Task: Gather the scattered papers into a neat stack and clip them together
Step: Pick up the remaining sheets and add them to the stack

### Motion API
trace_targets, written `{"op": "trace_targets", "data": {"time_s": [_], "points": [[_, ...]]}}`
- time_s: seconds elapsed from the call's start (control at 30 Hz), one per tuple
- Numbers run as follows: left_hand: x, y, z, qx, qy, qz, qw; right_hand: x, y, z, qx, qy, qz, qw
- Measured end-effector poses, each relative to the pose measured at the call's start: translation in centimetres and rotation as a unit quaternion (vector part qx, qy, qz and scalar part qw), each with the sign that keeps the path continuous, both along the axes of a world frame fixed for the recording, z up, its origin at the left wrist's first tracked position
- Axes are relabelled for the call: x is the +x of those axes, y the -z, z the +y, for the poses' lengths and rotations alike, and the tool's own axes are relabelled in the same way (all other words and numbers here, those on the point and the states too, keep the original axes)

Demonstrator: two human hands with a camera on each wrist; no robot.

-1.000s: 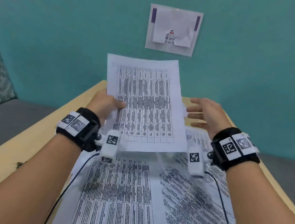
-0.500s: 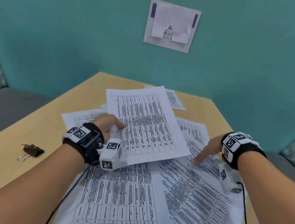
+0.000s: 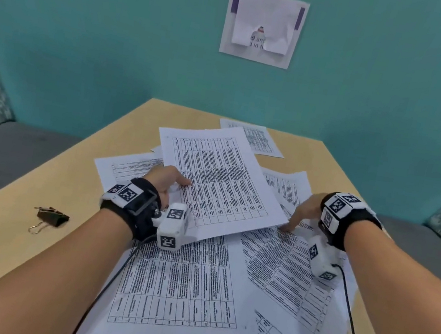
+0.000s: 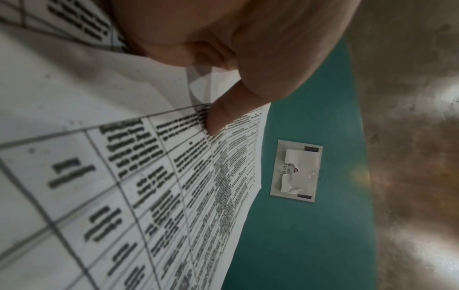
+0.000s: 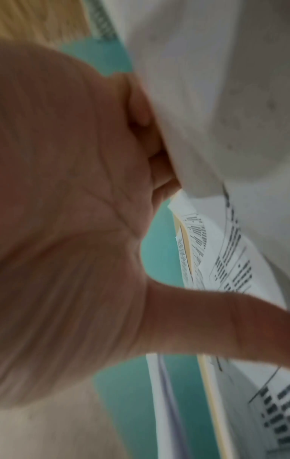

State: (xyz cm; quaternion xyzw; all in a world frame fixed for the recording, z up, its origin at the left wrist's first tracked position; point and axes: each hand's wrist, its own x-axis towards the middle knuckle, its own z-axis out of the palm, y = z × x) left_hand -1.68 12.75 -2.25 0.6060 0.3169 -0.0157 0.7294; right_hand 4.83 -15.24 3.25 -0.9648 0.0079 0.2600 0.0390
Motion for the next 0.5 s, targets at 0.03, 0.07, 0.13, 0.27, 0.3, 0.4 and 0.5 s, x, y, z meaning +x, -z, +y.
{"op": "trace_targets", "data": {"time_s": [0.03,0.07,0.13,0.27,0.3,0.4,0.5], "points": [[0.1,0.1,-0.1,0.000,-0.002,-0.003,1.000,0.0,0.0,0.1,0.011,0.004,0.001,1.000],[0.1,0.2,-0.1,0.002,-0.006,-0.006,1.000,0.2,0.2,0.2,0.015,0.011,0.002,1.000],[0.3,0.5,-0.1,-0.002,-0.018,-0.018,1.000,0.5,0.5,0.2,0.026,0.021,-0.017,0.999],[0.8,1.0,0.3,-0.003,-0.027,-0.023,0.999,1.3,0.9,-0.5,0.095,0.072,-0.014,0.993],[1.0,1.1,0.4,-0.005,-0.027,-0.024,0.999,1.5,0.7,-0.7,0.126,0.092,0.003,0.988],[1.2,1.3,0.4,-0.010,-0.034,-0.026,0.999,1.1,0.0,-0.7,0.154,0.098,0.034,0.983],[1.4,1.5,0.5,-0.013,-0.035,-0.029,0.999,0.7,0.0,-0.5,0.161,0.095,0.041,0.982]]}}
